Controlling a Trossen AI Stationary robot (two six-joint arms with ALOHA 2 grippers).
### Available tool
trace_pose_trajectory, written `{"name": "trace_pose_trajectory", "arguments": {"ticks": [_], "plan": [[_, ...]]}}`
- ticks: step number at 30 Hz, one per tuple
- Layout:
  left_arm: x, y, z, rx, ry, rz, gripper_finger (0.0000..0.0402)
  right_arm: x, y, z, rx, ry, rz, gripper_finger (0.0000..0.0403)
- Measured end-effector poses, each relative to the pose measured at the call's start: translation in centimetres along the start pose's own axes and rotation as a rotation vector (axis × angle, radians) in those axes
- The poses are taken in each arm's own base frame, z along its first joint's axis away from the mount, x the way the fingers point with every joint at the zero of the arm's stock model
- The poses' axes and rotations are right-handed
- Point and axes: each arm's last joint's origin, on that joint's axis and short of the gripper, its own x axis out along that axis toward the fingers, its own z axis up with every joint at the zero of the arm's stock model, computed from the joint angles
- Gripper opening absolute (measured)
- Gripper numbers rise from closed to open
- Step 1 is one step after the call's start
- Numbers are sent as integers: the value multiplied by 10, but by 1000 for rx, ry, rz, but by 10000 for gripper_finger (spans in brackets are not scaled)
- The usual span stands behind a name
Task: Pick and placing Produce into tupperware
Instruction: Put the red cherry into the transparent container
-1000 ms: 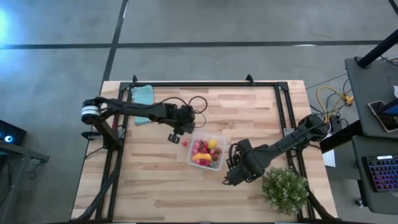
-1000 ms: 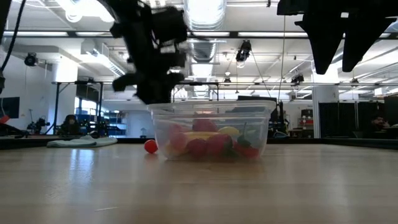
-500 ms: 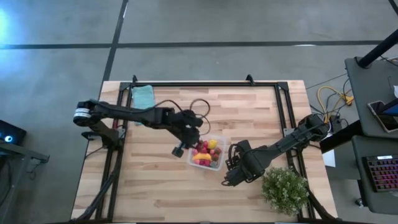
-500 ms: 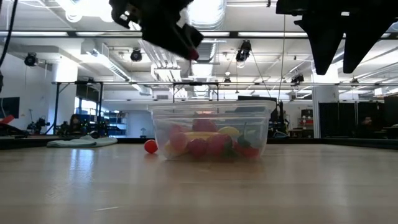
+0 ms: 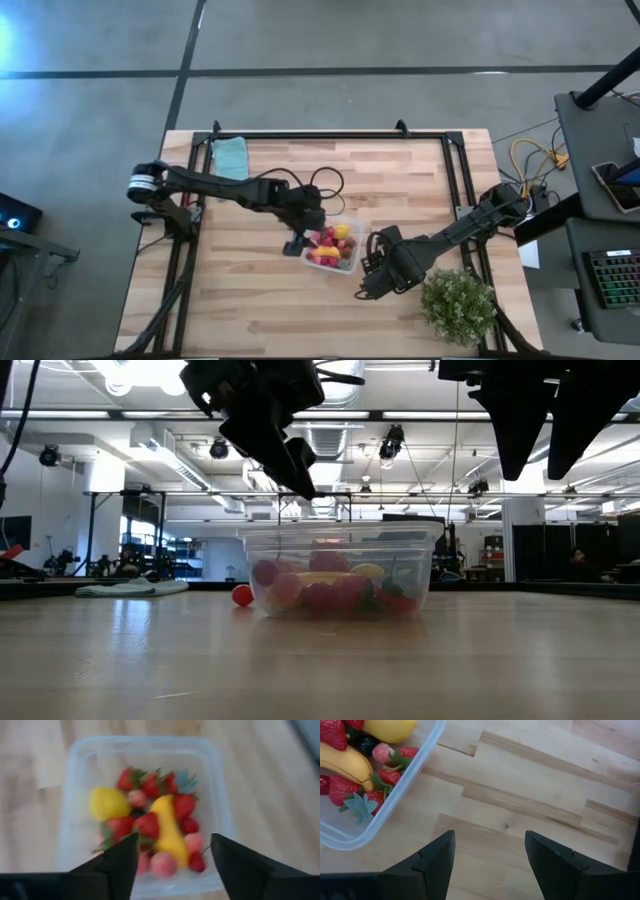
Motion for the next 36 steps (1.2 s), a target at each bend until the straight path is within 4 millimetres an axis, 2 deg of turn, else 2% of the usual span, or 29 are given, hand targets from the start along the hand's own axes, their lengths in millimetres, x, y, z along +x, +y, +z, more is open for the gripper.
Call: {"name": "trace_pose_trajectory", "arguments": {"ticks": [4,6,8,11,16,23,26,36], "plan": [[-15,2,-5,129,138,191,254,0,0,0,2,1,4,233],[-22,6,-11,186,238,294,257,0,1,0,3,1,6,233],[-26,13,-18,181,306,324,258,0,1,0,4,2,8,233],[-27,22,-30,59,322,262,258,0,1,0,4,2,8,233],[-13,28,-47,-145,316,140,258,1,0,-1,2,0,3,233],[5,29,-64,-150,321,135,258,4,0,-1,8,-3,-3,233],[11,31,-66,-138,265,147,258,5,0,-2,18,-4,-5,233],[19,31,-74,-161,252,155,258,6,0,-2,17,-2,-6,233]]}}
